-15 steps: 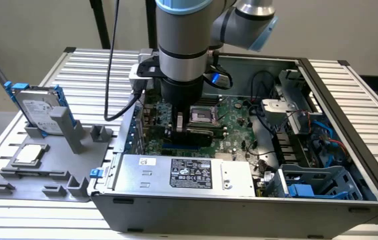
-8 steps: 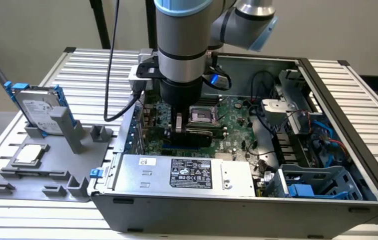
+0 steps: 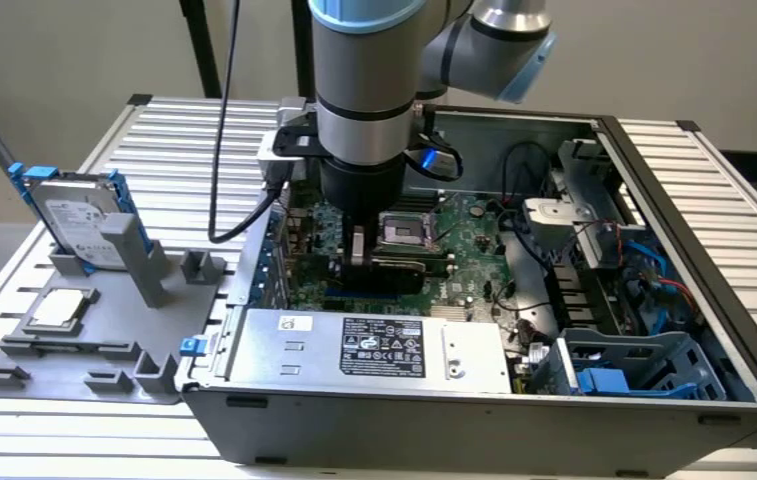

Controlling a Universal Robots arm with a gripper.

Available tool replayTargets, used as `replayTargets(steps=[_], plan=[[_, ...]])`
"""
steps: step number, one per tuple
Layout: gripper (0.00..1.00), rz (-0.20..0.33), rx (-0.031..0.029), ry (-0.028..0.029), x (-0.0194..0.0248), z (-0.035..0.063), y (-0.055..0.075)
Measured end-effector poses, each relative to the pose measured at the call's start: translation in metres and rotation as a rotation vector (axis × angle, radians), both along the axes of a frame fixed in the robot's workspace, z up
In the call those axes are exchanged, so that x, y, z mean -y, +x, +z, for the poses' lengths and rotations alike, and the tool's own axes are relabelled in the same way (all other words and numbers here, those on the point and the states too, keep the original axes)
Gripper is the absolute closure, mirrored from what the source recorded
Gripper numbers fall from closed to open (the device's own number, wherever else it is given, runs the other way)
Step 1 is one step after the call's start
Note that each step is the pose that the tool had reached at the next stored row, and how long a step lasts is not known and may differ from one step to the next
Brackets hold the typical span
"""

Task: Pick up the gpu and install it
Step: 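Insert the gpu into the slot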

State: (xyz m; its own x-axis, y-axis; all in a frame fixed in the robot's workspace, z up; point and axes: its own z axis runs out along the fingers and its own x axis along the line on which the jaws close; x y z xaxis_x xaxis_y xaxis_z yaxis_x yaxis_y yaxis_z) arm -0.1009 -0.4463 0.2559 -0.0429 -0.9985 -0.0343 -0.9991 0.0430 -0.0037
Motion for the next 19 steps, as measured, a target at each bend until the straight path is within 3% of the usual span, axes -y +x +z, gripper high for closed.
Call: replayTargets(steps=[19], plan=[[0.73,0.0,-0.0003,-0.0029,-0.001,-0.0045,-0.0006]])
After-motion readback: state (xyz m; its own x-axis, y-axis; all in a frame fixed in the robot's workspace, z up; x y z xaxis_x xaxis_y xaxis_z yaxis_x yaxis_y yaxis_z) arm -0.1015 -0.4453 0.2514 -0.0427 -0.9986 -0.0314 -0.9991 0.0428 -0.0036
